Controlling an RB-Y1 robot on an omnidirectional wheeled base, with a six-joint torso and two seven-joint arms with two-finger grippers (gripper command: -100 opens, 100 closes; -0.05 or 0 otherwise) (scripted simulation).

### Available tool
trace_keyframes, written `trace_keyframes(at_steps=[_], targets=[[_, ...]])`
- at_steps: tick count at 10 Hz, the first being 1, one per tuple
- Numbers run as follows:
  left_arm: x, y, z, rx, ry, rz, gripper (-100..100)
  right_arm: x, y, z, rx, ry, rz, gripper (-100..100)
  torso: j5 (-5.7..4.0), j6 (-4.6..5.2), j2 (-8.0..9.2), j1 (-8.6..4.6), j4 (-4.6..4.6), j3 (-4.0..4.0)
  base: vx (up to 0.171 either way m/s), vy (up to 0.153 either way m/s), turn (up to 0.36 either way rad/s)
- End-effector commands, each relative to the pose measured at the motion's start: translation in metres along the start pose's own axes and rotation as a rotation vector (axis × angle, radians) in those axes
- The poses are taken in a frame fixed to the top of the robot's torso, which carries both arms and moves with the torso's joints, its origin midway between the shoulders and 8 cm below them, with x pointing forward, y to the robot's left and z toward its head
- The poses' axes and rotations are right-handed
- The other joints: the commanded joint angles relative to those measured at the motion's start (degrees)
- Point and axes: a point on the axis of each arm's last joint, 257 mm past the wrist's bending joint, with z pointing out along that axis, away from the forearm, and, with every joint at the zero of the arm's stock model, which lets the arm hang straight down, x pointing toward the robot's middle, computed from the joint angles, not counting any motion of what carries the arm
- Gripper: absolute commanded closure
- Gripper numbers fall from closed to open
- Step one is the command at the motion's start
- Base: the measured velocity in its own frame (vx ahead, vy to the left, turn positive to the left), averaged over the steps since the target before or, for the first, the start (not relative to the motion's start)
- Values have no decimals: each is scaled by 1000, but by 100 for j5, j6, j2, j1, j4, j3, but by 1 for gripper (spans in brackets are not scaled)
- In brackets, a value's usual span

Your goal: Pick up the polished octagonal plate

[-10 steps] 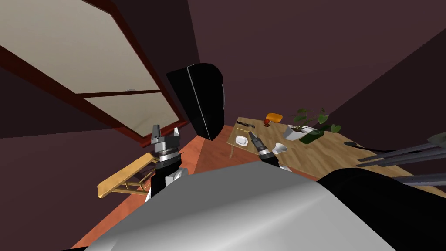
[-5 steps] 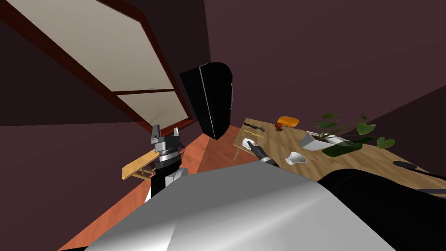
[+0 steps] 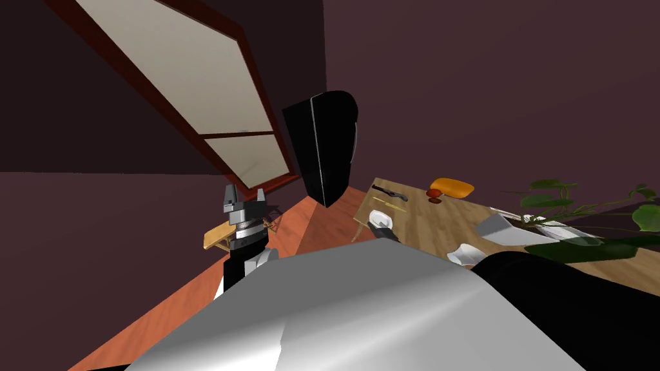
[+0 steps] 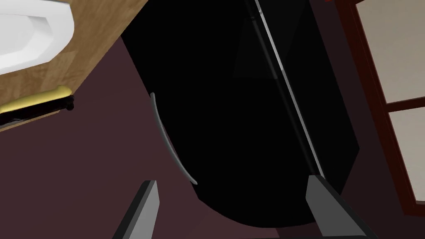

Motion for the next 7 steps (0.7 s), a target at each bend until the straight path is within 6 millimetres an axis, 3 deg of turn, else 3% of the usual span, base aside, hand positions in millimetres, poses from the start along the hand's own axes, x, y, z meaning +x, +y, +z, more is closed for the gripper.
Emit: trace_keyframes(at_steps=[1,2,4,5,7], targets=[[0,0,0,0,0,0,0,32,-18,-18,40,88,-74,-100,0,0,0,0,0,0,73,34,144],[0,0,0,0,0,0,0,33,-18,-18,38,91,-83,-100,0,-3,5,1,1,3,58,24,109],[0,0,0,0,0,0,0,78,-47,-53,92,236,-199,-100,-1,-2,5,-5,1,3,111,28,240],[0,0,0,0,0,0,0,79,-47,-53,88,242,-216,-100,0,-4,-10,-1,-1,-5,96,18,114],[0,0,0,0,0,0,0,117,-75,-93,125,383,-331,-100,0,-2,1,-3,0,1,92,21,191]])
